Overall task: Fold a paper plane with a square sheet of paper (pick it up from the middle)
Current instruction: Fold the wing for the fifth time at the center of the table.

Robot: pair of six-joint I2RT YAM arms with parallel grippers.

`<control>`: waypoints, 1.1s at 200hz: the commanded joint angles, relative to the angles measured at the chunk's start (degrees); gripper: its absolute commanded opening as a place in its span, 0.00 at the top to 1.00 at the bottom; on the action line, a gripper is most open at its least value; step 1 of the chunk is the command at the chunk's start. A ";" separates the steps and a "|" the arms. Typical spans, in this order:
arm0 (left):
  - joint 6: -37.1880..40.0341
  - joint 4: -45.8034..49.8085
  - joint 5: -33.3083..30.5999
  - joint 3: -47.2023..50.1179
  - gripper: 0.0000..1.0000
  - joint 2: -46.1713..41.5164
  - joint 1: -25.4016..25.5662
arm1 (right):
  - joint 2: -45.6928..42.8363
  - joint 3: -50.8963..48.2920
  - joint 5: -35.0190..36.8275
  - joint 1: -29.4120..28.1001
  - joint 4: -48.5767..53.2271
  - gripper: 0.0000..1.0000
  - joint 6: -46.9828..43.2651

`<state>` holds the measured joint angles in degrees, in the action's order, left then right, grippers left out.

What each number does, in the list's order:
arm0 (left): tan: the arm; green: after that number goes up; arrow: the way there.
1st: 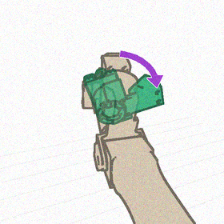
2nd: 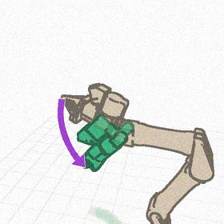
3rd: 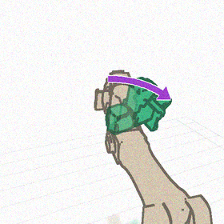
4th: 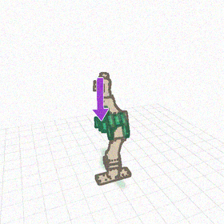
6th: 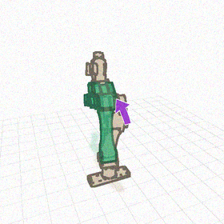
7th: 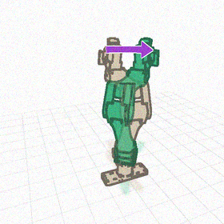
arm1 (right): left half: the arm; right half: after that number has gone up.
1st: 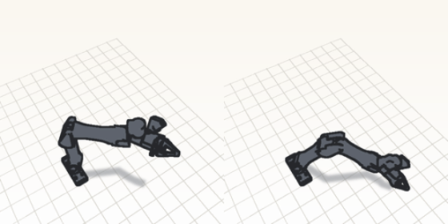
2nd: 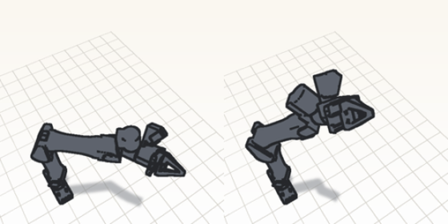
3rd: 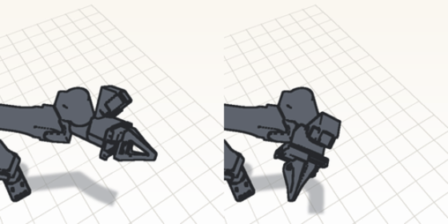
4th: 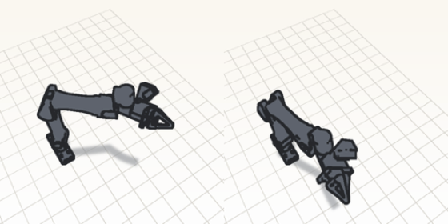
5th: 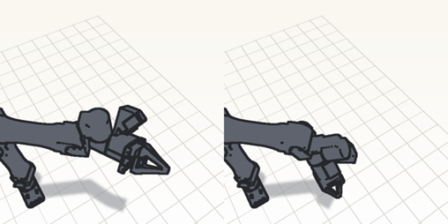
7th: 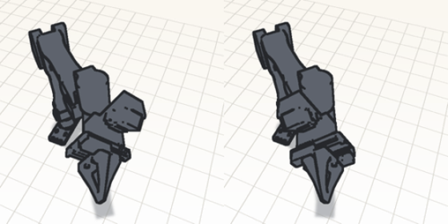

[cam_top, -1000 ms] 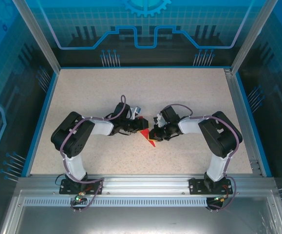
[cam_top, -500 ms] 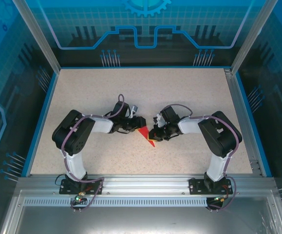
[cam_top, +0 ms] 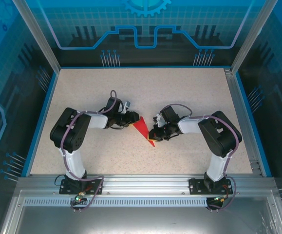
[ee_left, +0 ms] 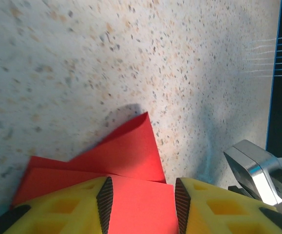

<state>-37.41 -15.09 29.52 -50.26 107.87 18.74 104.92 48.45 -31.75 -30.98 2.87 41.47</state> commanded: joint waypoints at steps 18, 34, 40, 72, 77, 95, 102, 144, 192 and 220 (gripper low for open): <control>3.83 4.27 -1.95 -1.16 0.58 2.00 -2.89 | 4.03 -2.55 5.35 -1.10 7.93 1.00 -1.04; 4.09 4.40 -1.85 -1.01 0.58 1.75 -3.42 | 4.17 -2.40 5.39 -0.99 7.87 1.00 -1.08; 4.25 4.46 -1.80 -0.85 0.58 1.60 -3.61 | 4.28 -2.43 5.38 -1.08 7.85 1.00 -1.05; 5.21 5.50 -0.73 -1.09 0.58 0.23 -4.83 | 4.50 -2.23 5.00 -0.96 7.69 1.00 -1.05; 5.37 5.80 -0.61 -1.24 0.58 -0.16 -4.98 | 4.55 -2.25 4.94 -1.05 7.67 1.00 -1.04; 6.40 8.03 -0.94 -2.20 0.58 -2.01 -5.38 | 4.55 -2.16 4.86 -0.95 7.67 1.00 -1.02; 6.77 8.83 -0.90 -2.71 0.58 -2.73 -5.55 | 4.64 -2.12 4.81 -1.00 7.54 1.00 -0.97; 5.66 10.29 -0.18 -3.33 0.58 -8.33 -5.54 | 4.80 -1.58 4.71 -1.04 7.38 1.00 -0.70; 4.70 9.88 2.36 -3.09 0.58 -10.08 0.91 | 4.85 -1.58 4.45 -1.10 6.88 1.00 -0.47; 4.21 8.83 2.15 -3.96 0.59 -6.92 4.77 | 4.80 -1.60 4.40 -1.10 6.97 0.99 -0.52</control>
<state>-33.01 -6.50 29.93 -52.25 98.54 21.15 105.30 48.88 -32.18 -30.98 3.11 41.36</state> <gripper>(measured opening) 0.411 0.043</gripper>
